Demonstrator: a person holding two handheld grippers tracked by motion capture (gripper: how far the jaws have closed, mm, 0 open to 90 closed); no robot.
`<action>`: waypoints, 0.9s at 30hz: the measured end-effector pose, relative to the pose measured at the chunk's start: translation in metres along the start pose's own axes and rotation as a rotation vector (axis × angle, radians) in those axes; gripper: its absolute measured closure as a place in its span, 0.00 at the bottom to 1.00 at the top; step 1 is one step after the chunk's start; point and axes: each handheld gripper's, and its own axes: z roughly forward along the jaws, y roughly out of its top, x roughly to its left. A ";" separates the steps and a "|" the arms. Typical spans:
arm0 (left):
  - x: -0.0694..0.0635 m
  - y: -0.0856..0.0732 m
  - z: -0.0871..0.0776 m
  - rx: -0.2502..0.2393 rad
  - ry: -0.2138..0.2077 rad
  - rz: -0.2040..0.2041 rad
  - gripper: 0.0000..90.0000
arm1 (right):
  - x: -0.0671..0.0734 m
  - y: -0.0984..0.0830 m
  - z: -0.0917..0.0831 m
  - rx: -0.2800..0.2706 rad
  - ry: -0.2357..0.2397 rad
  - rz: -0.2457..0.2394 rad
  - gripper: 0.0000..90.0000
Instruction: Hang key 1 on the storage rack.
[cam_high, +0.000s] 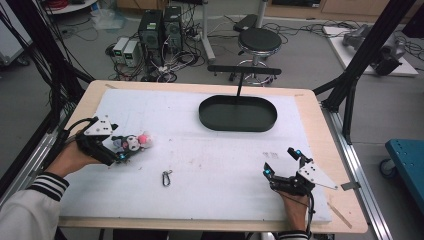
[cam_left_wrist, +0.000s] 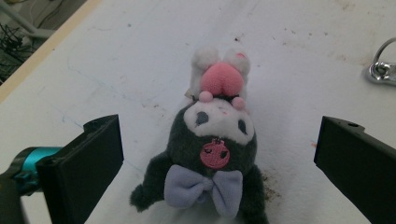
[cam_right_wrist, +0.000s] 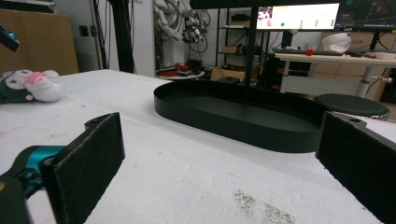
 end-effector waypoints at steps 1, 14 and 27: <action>0.000 0.001 0.002 0.011 -0.008 -0.002 0.02 | 0.000 0.000 0.000 0.000 0.000 0.000 0.01; 0.008 0.005 0.027 0.113 -0.074 -0.002 0.02 | 0.000 0.000 0.000 -0.001 0.001 0.000 0.01; 0.011 0.001 0.044 0.179 -0.090 -0.009 0.10 | 0.000 0.000 0.000 -0.001 0.000 -0.001 0.01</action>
